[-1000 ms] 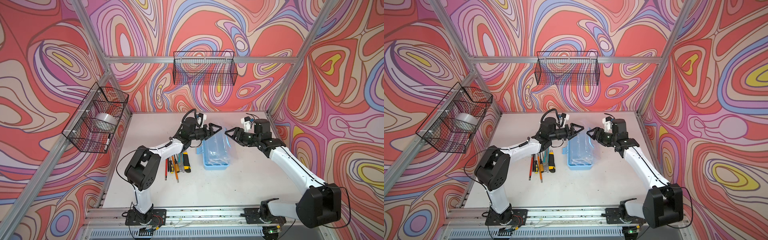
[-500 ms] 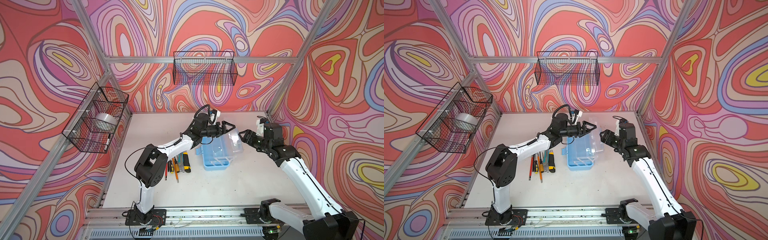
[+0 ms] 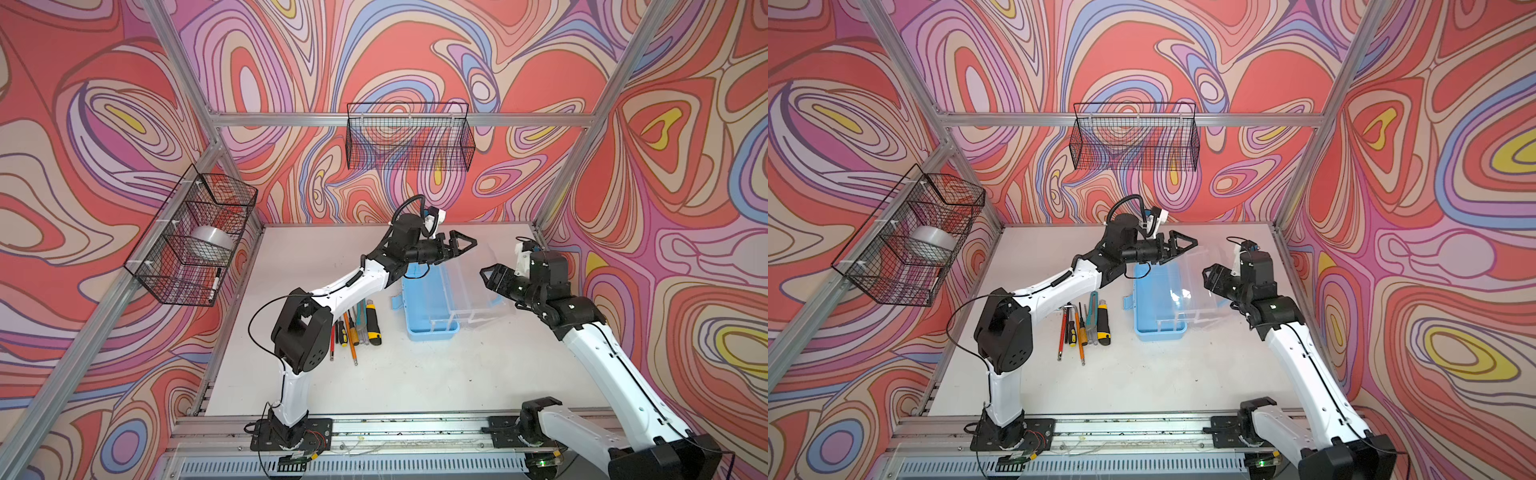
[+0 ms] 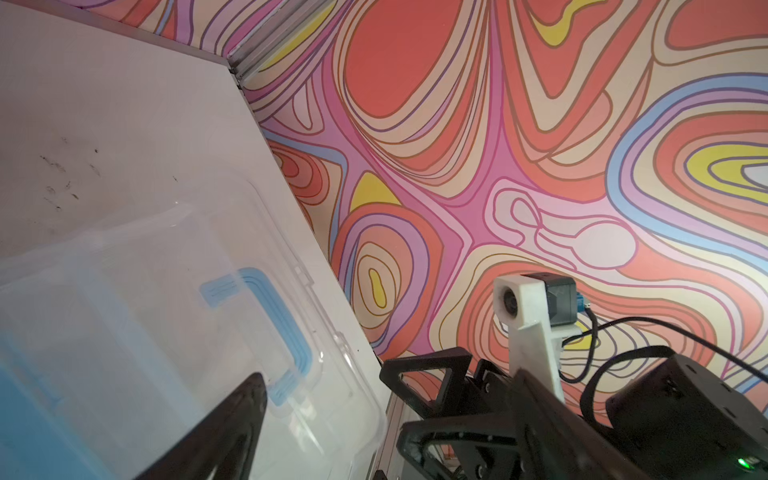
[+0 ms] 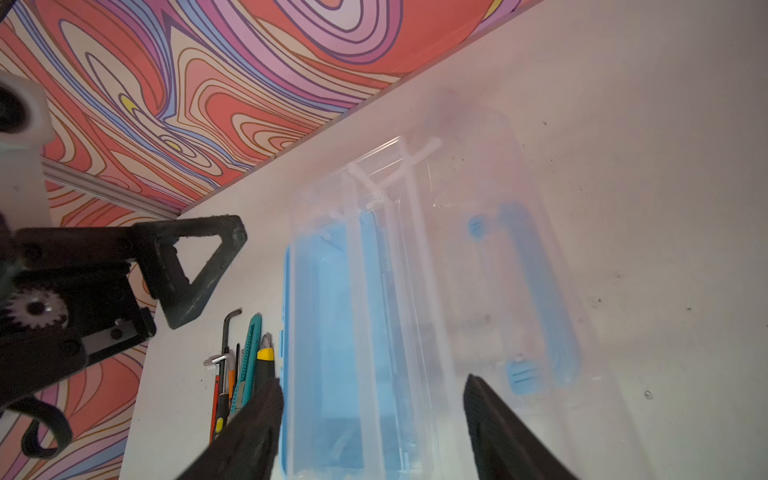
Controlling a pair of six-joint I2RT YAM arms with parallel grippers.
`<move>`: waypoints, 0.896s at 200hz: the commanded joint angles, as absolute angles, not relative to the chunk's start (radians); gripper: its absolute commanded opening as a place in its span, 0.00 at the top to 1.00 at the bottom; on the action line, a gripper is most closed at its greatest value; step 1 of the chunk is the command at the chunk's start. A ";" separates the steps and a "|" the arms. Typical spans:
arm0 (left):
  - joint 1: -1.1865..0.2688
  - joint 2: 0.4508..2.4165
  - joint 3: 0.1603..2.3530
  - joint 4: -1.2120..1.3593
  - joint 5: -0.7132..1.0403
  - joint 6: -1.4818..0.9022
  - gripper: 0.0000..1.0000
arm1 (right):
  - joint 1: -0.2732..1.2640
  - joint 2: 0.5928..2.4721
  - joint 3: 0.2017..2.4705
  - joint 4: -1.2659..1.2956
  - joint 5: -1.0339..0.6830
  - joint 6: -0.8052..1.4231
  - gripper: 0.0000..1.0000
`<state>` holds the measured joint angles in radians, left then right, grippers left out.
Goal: Pack the tool kit
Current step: 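Swing the clear lid open with the right gripper while the left gripper withdraws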
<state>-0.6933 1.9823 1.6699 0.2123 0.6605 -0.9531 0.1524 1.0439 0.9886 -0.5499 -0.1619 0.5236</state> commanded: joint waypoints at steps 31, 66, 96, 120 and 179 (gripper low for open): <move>-0.698 1.952 1.665 0.068 0.589 -0.838 0.00 | 0.150 1.068 1.005 -0.547 -0.186 0.482 0.28; -0.687 1.839 1.654 -0.128 0.432 -0.667 0.00 | 0.149 1.109 1.019 -0.527 -0.223 0.471 0.29; -0.666 1.683 1.526 -0.149 0.292 -0.561 0.00 | 0.152 1.142 1.012 -0.494 -0.287 0.493 0.30; -0.627 1.588 1.494 -0.326 0.175 -0.531 0.00 | 0.183 1.146 1.009 -0.481 -0.287 0.500 0.30; -0.432 1.318 1.179 -0.470 0.046 -0.527 0.02 | 0.438 1.240 1.071 -0.485 -0.152 0.496 0.38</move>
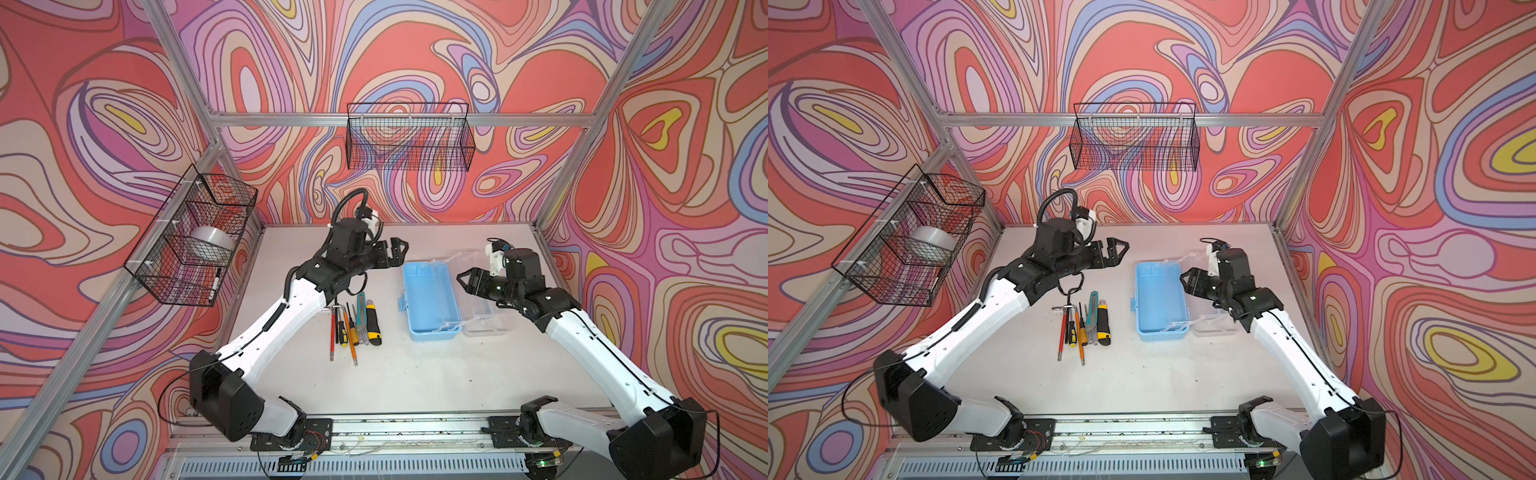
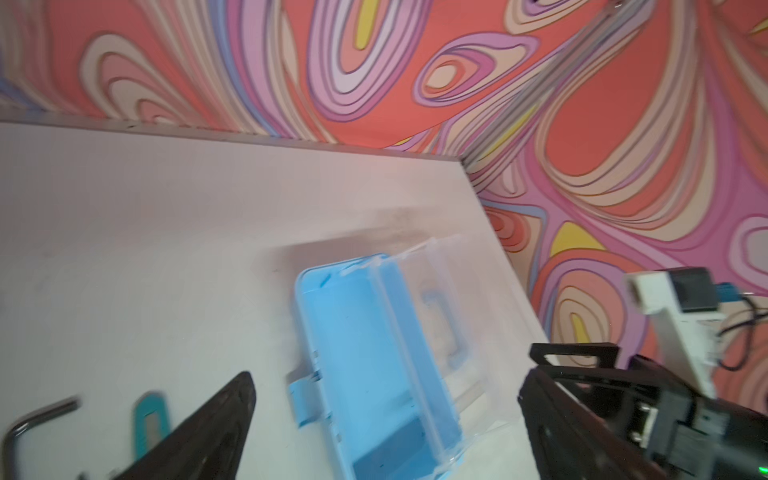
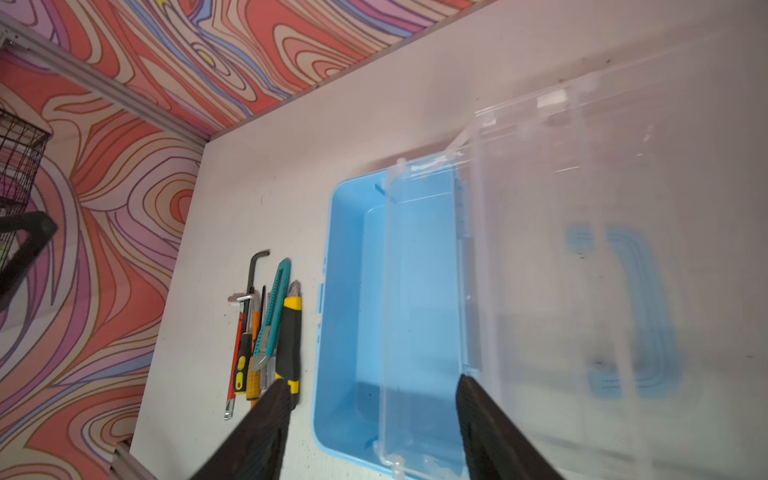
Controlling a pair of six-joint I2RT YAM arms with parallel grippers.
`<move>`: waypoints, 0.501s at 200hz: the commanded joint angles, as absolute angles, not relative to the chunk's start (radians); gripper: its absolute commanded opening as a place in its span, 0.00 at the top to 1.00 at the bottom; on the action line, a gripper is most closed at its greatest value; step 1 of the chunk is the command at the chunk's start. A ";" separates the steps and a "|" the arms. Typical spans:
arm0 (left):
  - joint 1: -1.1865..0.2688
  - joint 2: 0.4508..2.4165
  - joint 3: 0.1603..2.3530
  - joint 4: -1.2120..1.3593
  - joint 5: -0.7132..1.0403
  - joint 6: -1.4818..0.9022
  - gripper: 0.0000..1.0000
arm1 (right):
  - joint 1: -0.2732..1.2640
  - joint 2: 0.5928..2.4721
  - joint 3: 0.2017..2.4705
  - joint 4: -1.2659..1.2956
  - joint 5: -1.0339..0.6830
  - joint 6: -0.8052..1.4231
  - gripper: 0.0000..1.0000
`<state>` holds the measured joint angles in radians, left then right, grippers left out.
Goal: Pack the tool kit
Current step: 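Swing the clear lid open with the right gripper while the left gripper withdraws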
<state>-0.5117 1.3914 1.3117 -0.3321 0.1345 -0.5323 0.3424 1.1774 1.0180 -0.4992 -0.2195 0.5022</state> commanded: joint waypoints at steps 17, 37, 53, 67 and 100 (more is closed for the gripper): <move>-0.389 1.272 1.099 -0.496 0.017 -0.550 0.08 | 0.498 1.287 1.093 -0.483 -0.133 0.494 0.41; -0.383 1.227 1.007 -0.492 -0.030 -0.577 0.15 | 0.543 1.335 1.119 -0.484 -0.118 0.495 0.45; -0.383 1.222 0.966 -0.485 -0.028 -0.599 0.21 | 0.563 1.361 1.129 -0.483 -0.115 0.497 0.47; -0.383 1.227 0.929 -0.458 -0.010 -0.617 0.25 | 0.577 1.377 1.131 -0.480 -0.116 0.500 0.50; -0.382 1.271 0.880 -0.382 0.019 -0.646 0.32 | 0.613 1.412 1.127 -0.483 -0.089 0.506 0.52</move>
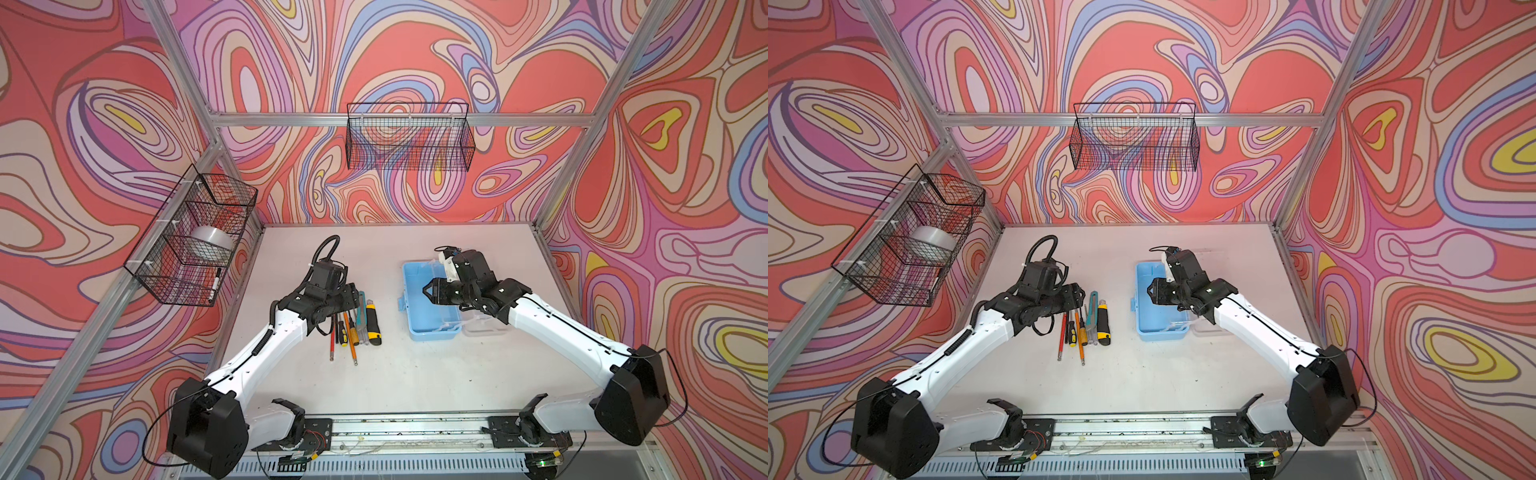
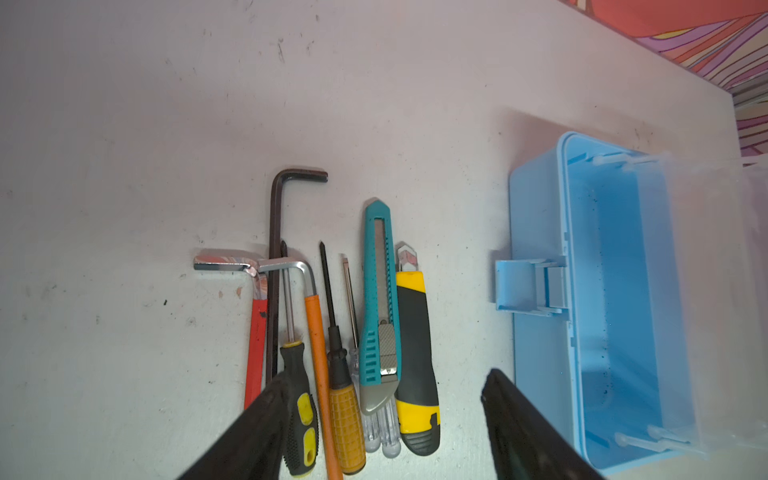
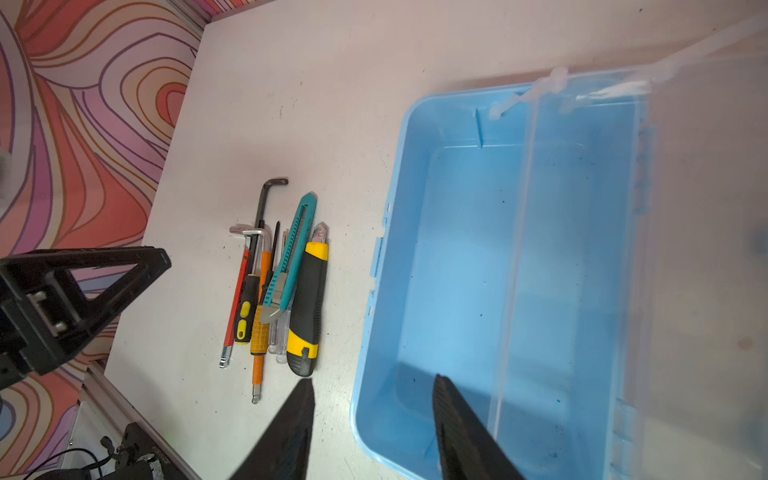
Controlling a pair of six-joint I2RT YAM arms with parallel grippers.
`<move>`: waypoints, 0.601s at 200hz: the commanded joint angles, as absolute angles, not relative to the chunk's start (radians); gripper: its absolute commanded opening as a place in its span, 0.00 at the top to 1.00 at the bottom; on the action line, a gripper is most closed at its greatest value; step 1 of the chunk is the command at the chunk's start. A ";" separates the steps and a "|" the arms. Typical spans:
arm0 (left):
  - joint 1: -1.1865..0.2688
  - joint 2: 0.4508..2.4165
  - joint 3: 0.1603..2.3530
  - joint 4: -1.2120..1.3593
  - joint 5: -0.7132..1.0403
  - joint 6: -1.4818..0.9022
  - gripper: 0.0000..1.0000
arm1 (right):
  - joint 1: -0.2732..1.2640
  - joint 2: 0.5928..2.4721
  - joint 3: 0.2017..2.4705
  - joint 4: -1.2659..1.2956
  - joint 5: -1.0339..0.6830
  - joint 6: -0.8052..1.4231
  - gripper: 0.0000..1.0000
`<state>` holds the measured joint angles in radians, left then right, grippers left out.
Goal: Pack the tool kit
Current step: 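Swing the clear lid open with the right gripper while the left gripper withdraws, then lower the left gripper onto the teal box cutter and close on it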
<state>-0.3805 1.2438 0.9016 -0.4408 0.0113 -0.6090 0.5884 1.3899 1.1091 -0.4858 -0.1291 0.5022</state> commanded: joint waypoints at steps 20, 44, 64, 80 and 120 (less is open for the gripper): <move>-0.389 1.317 0.884 -0.357 0.007 -0.640 0.33 | 0.619 1.423 1.115 -0.479 -0.075 0.512 0.53; -0.440 1.383 0.921 -0.358 -0.044 -0.611 0.33 | 0.621 1.429 1.095 -0.465 -0.064 0.522 0.53; -0.458 1.451 0.948 -0.359 -0.037 -0.612 0.31 | 0.622 1.441 1.088 -0.459 -0.063 0.532 0.53; -0.476 1.497 0.966 -0.360 -0.044 -0.610 0.26 | 0.621 1.447 1.080 -0.450 -0.065 0.534 0.53; -0.500 1.572 1.000 -0.392 -0.100 -0.608 0.31 | 0.621 1.459 1.068 -0.434 -0.065 0.535 0.53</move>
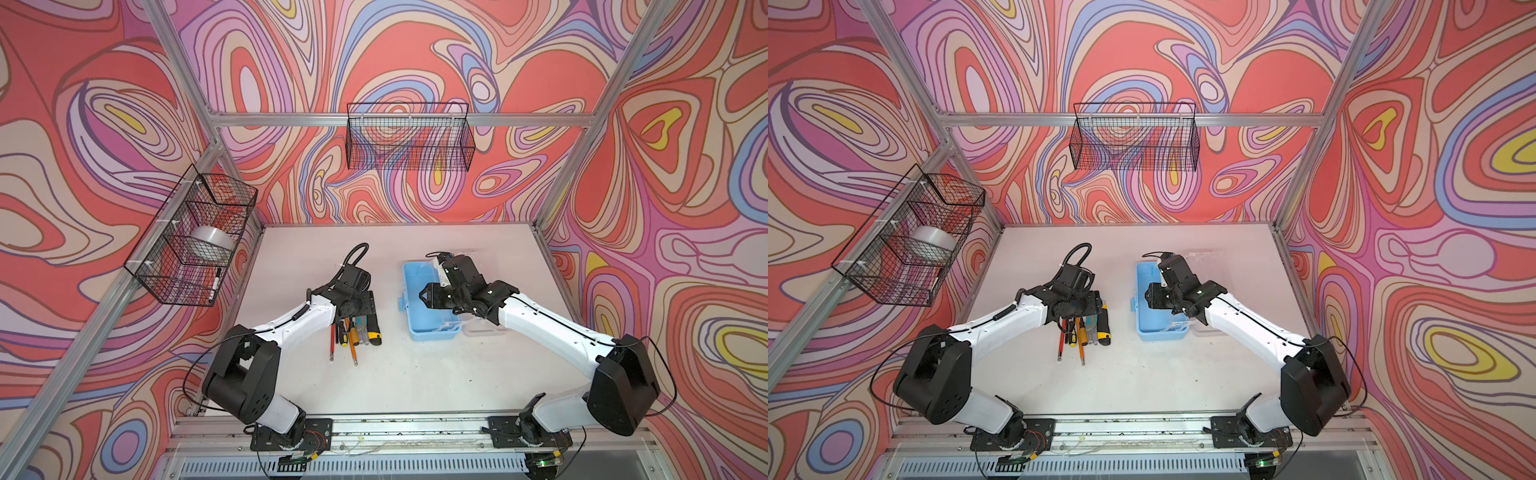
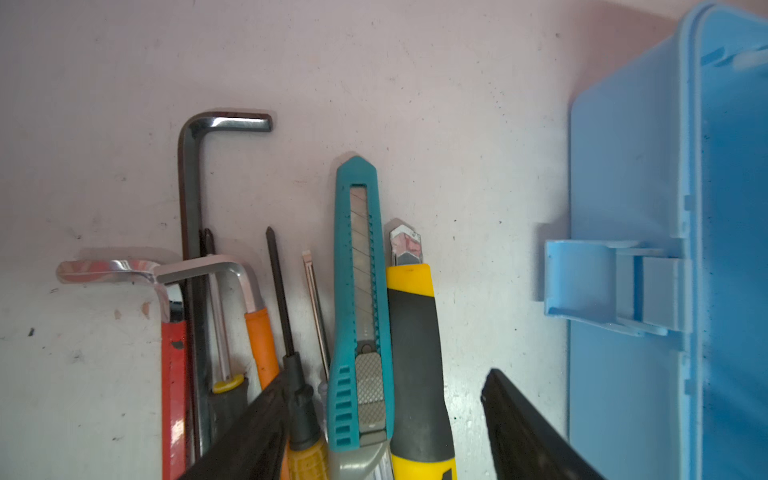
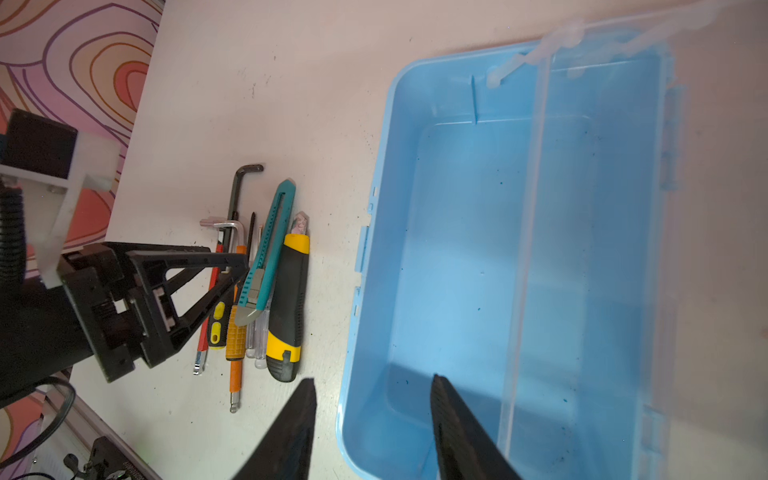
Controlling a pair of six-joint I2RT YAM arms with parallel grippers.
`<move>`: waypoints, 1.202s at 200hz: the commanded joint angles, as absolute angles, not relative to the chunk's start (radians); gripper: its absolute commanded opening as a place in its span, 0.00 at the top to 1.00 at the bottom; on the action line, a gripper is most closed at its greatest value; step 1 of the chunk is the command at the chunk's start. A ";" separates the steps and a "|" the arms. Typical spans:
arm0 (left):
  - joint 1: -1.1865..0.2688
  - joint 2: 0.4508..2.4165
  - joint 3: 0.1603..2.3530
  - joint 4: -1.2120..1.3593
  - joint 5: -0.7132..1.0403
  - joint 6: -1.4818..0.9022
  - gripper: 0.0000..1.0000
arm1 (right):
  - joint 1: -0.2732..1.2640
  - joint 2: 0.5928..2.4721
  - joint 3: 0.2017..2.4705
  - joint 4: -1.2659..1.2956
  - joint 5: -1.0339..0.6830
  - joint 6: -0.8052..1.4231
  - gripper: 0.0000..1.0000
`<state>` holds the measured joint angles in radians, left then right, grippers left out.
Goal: Pack the tool kit
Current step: 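Lower the left gripper onto the teal box cutter and close on it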
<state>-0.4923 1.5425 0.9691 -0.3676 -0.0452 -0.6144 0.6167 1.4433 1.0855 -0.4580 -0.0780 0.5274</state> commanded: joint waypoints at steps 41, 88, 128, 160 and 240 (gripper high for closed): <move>-0.500 1.625 1.019 -0.406 -0.121 -0.607 0.37 | 0.623 1.480 1.066 -0.424 -0.066 0.531 0.53; -0.501 1.691 1.057 -0.411 -0.136 -0.593 0.46 | 0.622 1.492 1.056 -0.412 -0.064 0.536 0.53; -0.500 1.728 1.073 -0.408 -0.154 -0.588 0.51 | 0.621 1.493 1.045 -0.402 -0.057 0.536 0.54; -0.499 1.746 1.068 -0.413 -0.153 -0.590 0.51 | 0.621 1.502 1.044 -0.400 -0.059 0.537 0.54; -0.496 1.778 1.063 -0.401 -0.144 -0.589 0.57 | 0.621 1.521 1.035 -0.385 -0.062 0.539 0.54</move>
